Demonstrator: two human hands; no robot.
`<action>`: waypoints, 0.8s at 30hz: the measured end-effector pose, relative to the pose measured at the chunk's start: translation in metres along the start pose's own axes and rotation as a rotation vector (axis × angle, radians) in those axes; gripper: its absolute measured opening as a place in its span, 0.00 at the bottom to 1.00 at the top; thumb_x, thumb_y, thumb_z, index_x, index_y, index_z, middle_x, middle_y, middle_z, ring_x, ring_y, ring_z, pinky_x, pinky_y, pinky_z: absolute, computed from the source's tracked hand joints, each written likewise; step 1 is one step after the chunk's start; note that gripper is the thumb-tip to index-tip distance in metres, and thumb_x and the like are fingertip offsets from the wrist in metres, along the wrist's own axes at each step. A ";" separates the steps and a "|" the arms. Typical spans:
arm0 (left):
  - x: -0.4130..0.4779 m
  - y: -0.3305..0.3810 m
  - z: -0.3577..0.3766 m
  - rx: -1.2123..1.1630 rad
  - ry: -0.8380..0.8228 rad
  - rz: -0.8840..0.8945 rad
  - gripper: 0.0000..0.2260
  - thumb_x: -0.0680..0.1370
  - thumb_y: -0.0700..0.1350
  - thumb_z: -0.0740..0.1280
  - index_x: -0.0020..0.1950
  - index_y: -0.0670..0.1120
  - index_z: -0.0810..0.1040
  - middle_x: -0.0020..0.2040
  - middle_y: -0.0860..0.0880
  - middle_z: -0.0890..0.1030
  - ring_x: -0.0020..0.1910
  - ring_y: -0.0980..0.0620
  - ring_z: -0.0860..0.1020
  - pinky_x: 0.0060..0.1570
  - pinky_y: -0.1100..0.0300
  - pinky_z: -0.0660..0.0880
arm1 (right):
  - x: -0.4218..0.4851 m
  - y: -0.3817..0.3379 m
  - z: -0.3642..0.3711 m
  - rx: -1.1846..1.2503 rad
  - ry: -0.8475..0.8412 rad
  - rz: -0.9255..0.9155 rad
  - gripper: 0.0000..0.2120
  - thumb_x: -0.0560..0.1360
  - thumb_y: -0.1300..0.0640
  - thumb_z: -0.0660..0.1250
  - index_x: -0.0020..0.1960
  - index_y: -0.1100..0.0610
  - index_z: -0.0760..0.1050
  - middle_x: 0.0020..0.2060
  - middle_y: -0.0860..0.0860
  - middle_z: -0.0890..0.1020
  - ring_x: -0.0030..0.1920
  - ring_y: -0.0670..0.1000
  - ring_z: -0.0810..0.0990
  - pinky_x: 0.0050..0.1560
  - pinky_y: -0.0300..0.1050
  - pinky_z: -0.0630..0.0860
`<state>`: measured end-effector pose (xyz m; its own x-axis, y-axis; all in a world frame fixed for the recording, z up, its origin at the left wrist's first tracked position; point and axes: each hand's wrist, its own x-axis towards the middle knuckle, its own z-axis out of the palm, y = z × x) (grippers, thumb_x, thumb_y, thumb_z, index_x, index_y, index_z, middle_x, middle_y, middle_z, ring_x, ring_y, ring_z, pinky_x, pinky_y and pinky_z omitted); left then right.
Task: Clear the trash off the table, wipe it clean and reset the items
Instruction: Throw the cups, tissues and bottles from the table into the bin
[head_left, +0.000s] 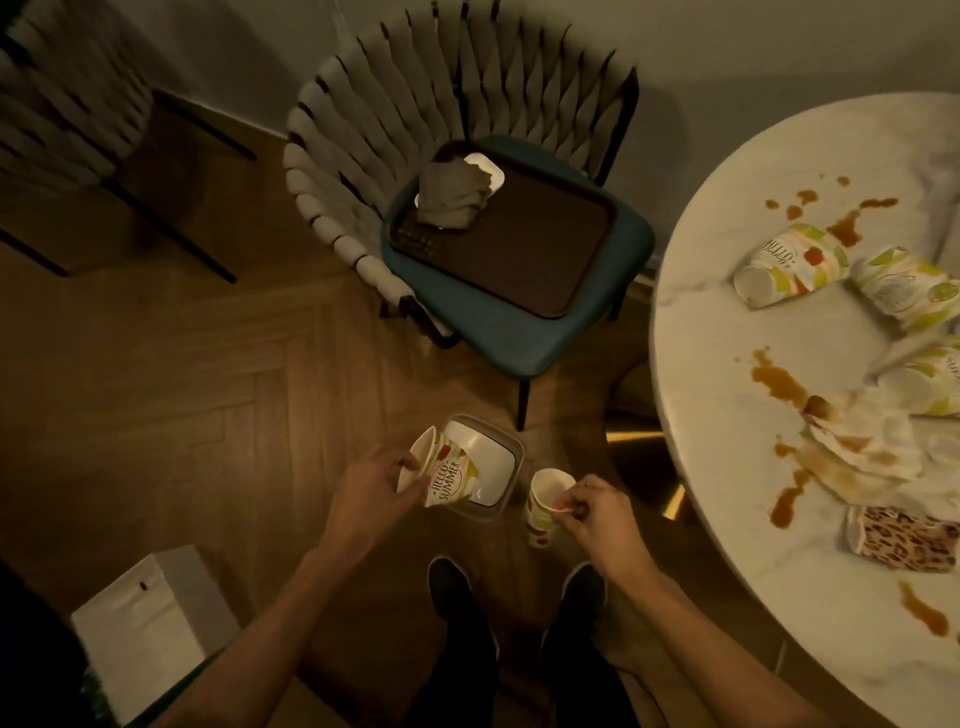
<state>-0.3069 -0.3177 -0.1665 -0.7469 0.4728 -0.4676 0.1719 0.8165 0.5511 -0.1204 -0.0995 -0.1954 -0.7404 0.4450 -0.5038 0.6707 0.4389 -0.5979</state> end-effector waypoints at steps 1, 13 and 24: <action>0.011 -0.011 0.009 -0.002 0.003 -0.003 0.08 0.74 0.48 0.73 0.51 0.51 0.78 0.53 0.48 0.81 0.35 0.57 0.78 0.24 0.70 0.70 | 0.013 0.009 0.015 -0.006 -0.011 0.015 0.07 0.71 0.61 0.75 0.48 0.54 0.83 0.46 0.46 0.78 0.44 0.43 0.79 0.50 0.42 0.79; 0.109 -0.088 0.123 -0.096 0.025 -0.054 0.13 0.73 0.44 0.74 0.56 0.48 0.78 0.49 0.57 0.75 0.36 0.70 0.77 0.30 0.72 0.73 | 0.169 0.103 0.166 -0.115 -0.114 0.008 0.08 0.75 0.62 0.70 0.52 0.57 0.83 0.54 0.52 0.80 0.56 0.52 0.78 0.58 0.44 0.76; 0.127 -0.110 0.162 -0.116 0.010 -0.058 0.12 0.72 0.47 0.75 0.53 0.49 0.77 0.48 0.56 0.74 0.37 0.60 0.80 0.33 0.55 0.81 | 0.212 0.131 0.245 -0.094 -0.400 0.139 0.19 0.74 0.61 0.69 0.65 0.55 0.74 0.60 0.54 0.80 0.61 0.55 0.78 0.61 0.51 0.77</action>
<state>-0.3164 -0.2939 -0.3977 -0.7602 0.4216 -0.4943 0.0527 0.7984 0.5999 -0.2004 -0.1385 -0.5332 -0.5899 0.1756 -0.7881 0.7525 0.4735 -0.4578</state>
